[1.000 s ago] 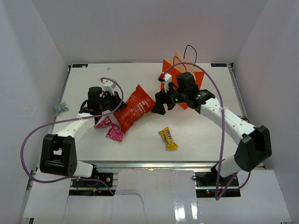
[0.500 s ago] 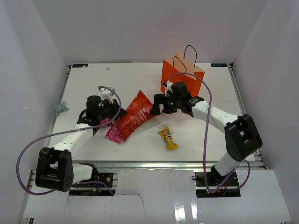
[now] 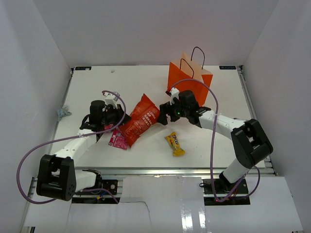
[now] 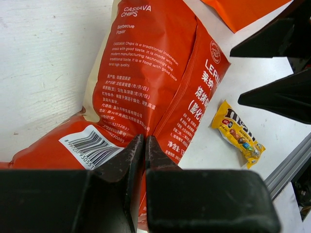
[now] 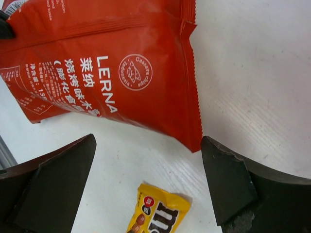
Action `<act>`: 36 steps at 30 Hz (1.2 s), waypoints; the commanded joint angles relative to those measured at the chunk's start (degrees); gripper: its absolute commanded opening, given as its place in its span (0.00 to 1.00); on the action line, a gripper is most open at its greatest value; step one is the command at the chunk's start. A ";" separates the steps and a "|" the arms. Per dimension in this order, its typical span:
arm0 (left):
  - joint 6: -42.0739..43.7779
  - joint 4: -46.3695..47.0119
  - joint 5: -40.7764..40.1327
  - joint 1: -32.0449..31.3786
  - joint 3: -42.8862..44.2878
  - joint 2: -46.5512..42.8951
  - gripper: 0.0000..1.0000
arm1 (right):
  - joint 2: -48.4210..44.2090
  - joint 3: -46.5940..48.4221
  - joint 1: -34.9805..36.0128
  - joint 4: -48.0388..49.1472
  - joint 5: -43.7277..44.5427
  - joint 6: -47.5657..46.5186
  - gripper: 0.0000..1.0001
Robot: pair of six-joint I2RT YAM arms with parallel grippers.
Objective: Place the snacks into the paper bag
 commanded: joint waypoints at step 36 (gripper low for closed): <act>-3.96 -7.46 -6.31 -0.18 9.97 -6.87 0.64 | -0.02 9.55 0.19 3.90 -19.85 -20.69 0.08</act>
